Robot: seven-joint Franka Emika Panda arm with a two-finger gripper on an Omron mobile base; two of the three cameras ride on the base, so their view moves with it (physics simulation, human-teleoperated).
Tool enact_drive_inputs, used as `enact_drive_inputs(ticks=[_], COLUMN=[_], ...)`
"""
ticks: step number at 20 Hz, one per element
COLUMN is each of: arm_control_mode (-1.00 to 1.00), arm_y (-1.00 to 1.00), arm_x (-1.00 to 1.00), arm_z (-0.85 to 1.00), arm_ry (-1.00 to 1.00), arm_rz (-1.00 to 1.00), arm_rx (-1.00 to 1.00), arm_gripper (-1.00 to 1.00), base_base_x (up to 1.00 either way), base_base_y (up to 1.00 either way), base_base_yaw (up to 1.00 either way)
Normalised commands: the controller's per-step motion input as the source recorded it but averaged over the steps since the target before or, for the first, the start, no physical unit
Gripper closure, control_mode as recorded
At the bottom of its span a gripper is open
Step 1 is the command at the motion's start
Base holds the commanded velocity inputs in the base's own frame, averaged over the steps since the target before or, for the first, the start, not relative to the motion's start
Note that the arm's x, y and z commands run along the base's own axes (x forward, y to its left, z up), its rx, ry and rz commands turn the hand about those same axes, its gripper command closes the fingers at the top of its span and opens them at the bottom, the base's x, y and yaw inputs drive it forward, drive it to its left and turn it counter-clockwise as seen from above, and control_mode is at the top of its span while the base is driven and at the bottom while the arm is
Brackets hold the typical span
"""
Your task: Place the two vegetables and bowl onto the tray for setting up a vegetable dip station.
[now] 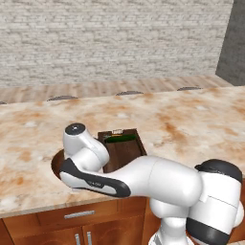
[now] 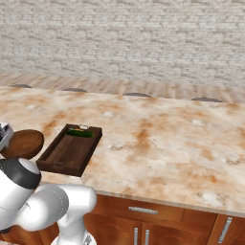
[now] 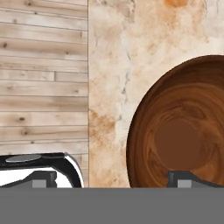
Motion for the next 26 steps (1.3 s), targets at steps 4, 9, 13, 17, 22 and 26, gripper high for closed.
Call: enact_drive_inputs(ticks=[4, 9, 13, 17, 22, 26], arm_control_mode=[-1.0, -1.0, -1.0, -1.0, -1.0, -1.0], arm_y=[0.0, 0.0, 0.0, 0.0, 0.0, 0.04], arm_x=[0.0, 0.0, 0.0, 0.04, 0.11, 0.16], arm_z=[-0.28, -0.21, -0.17, -0.19, -0.07, -0.01], arm_ry=[0.0, 0.0, 0.0, 0.0, 0.0, 0.0], arm_rz=[0.0, 0.0, 0.0, 0.0, 0.0, 0.0], arm_rx=[0.0, 0.0, 0.0, 0.0, 0.0, 0.0], arm_gripper=[-1.0, -1.0, -1.0, -1.0, -1.0, -1.0], base_base_x=[0.0, 0.0, 0.0, 0.0, 0.0, 0.0], base_base_y=[0.0, 0.0, 0.0, 0.0, 0.0, 0.0], base_base_yaw=[0.0, 0.0, 0.0, 0.0, 0.0, 0.0])
